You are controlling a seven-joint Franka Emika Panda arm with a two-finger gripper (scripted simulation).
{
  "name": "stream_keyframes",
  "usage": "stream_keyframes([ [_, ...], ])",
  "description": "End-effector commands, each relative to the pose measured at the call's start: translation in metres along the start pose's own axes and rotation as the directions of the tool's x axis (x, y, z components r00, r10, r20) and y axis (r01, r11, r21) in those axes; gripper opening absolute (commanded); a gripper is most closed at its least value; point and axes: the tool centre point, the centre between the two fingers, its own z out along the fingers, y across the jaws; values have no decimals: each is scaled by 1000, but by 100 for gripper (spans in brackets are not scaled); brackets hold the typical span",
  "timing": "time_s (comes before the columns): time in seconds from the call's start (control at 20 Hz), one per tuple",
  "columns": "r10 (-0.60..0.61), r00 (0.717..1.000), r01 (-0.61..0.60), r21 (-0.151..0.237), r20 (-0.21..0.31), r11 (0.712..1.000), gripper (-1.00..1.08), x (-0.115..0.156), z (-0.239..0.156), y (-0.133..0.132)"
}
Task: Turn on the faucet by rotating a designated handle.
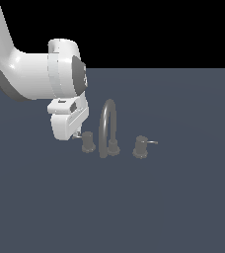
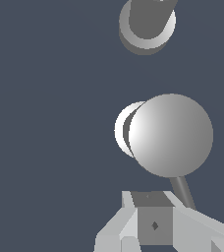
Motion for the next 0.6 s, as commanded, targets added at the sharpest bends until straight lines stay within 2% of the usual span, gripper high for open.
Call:
stream_keyframes([
  [0.0,-2,1000,2,-19,-4,1000,-100,2,0,17],
  [0.3,-4,1000,4,-23,-2,1000,-100,4,-1,34],
  [0.35,-26,1000,26,-19,3,999,-100,-10,0,33],
  [0.55,-19,1000,19,-21,2,1000,-100,5,0,40],
])
